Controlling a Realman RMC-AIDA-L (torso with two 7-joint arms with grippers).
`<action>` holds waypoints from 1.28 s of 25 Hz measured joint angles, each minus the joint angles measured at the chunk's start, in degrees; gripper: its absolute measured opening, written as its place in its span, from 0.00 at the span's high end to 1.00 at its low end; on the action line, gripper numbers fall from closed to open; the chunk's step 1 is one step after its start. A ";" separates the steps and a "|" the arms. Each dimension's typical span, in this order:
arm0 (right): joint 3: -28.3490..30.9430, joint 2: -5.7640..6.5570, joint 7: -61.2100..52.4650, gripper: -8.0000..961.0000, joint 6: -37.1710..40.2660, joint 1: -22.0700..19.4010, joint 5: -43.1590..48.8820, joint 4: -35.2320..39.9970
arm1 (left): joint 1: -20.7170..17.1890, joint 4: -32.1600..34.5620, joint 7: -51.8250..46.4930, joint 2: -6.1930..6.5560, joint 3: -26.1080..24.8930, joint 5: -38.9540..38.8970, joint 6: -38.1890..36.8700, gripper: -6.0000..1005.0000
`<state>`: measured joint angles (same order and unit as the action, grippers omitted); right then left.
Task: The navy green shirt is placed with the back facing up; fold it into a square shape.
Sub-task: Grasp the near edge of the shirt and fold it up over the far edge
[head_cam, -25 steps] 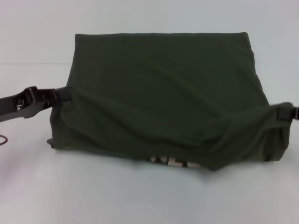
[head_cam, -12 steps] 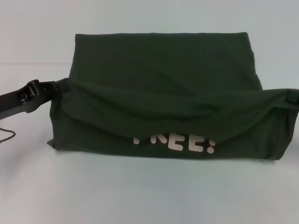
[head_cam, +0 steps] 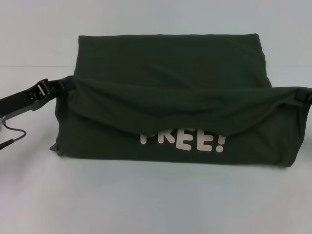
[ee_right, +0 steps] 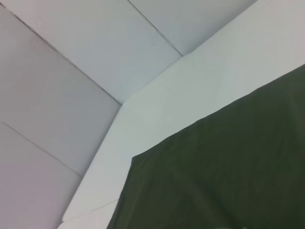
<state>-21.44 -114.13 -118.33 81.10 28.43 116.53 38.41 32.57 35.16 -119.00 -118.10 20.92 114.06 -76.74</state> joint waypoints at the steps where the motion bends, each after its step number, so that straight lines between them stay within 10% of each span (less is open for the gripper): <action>1: -0.01 -0.27 0.24 0.93 -0.68 0.25 0.01 0.00 | 0.24 -0.14 0.73 -0.29 -0.06 -0.33 1.51 0.94; 32: -1.82 -1.73 4.91 0.92 -13.12 6.08 -0.45 -2.24 | 4.08 -2.64 11.60 -3.87 1.53 -5.12 18.02 0.94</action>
<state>-23.27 -115.87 -113.42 67.97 34.52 116.08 36.18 36.65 32.52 -107.40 -121.97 22.45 108.94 -58.72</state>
